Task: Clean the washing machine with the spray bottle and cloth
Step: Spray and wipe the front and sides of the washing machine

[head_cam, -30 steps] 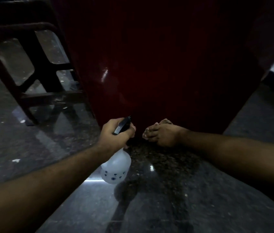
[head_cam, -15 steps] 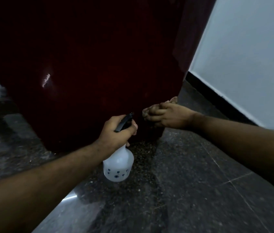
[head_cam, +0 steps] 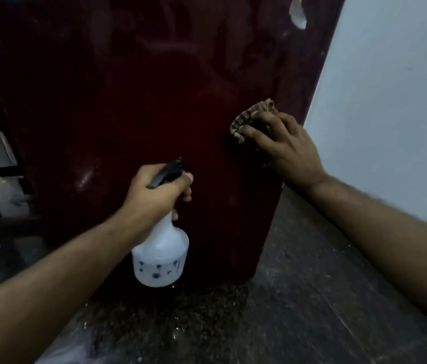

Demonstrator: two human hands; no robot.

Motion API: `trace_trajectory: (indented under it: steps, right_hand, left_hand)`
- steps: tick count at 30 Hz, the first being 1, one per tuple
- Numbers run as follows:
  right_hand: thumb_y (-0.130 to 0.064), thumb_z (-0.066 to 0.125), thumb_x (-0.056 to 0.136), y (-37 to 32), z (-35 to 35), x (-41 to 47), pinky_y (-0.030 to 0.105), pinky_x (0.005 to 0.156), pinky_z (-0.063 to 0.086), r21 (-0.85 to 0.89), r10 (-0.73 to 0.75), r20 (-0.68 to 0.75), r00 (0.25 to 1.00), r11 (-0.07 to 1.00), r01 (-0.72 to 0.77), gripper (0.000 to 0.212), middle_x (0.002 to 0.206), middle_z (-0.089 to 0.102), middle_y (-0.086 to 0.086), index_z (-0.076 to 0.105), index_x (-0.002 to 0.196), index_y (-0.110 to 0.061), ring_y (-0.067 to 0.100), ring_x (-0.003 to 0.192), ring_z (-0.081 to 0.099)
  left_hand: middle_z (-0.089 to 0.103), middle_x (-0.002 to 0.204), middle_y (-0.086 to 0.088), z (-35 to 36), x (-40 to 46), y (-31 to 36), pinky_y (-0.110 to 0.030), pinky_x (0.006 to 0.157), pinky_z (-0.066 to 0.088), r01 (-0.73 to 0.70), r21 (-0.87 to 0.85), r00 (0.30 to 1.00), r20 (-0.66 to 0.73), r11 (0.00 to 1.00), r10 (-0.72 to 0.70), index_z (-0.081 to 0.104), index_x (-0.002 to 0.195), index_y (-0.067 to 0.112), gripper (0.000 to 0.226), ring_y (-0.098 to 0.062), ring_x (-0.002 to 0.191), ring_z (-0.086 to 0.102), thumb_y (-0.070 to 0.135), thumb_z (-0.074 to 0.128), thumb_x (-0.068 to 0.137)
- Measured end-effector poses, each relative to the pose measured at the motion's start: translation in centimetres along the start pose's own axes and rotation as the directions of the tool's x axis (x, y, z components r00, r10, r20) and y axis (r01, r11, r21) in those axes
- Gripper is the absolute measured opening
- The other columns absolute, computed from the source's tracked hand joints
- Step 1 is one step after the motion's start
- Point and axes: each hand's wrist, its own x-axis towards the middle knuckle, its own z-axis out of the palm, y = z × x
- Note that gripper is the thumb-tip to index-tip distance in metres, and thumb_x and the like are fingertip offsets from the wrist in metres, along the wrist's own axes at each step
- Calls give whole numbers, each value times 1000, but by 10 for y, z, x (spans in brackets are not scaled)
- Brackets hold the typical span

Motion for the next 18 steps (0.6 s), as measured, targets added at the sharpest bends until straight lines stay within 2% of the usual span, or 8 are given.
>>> trace_trajectory:
  steps: [2,5,7,9,12,13,16,18]
  right_hand:
    - [-27,60,96,-2,-10,20,50,88,54,13,62,-40,997,998,-61,52,150,44,11,51,147,-25,37,127,44]
    - [-16,65,94,-11,-30,53,37,84,53,127,236,-152,960,968,-218,52,152,41,8,53,144,-25,31,129,41]
    - [-8,63,93,-16,-43,76,29,92,48,342,425,-217,879,876,-339,51,150,37,8,53,141,-22,26,132,40]
    - [-2,62,88,-22,-57,96,28,106,46,569,563,-267,782,747,-344,52,142,36,10,51,137,-17,18,133,41]
    - [-5,66,90,-34,-76,119,6,99,43,745,680,-280,677,599,-293,51,133,36,12,47,138,-7,2,121,47]
    - [-7,67,91,-40,-80,123,6,96,44,776,705,-271,655,562,-285,52,132,37,13,47,138,-6,4,118,49]
    - [-15,69,91,-53,-83,133,21,100,53,863,755,-196,626,436,-256,53,135,39,14,49,139,-12,16,119,57]
    - [-17,69,90,-58,-82,138,24,97,54,907,777,-147,612,352,-229,50,136,44,16,51,137,-14,13,116,60]
  left_hand:
    - [71,79,-7,-10,5,33,-29,43,47,-63,-24,998,-23,998,63,70,92,6,15,-17,74,74,18,70,102]
    - [70,74,-5,-18,2,65,-29,43,45,-127,-53,991,-60,991,123,70,89,7,16,-17,71,73,18,71,101]
    - [70,71,-4,-24,-1,80,-29,43,44,-138,-84,987,-91,987,130,69,87,11,15,-18,70,73,17,72,100]
    - [70,72,-4,-29,-4,89,-30,43,44,-138,-114,986,-112,984,125,69,87,12,14,-20,71,73,17,72,100]
    - [70,72,-4,-38,-9,102,-30,43,44,-153,-144,982,-130,978,135,68,92,12,10,-21,73,73,18,72,100]
    - [70,72,-4,-38,-12,105,-30,43,44,-159,-157,980,-141,975,137,67,93,14,9,-20,73,73,18,72,100]
    - [68,70,-2,-42,-15,111,-32,51,43,-178,-173,971,-190,969,144,58,90,24,19,-17,71,71,16,72,100]
    - [70,68,1,-47,-10,110,-32,48,44,-200,-178,967,-193,963,165,62,99,22,12,-16,71,72,18,73,99]
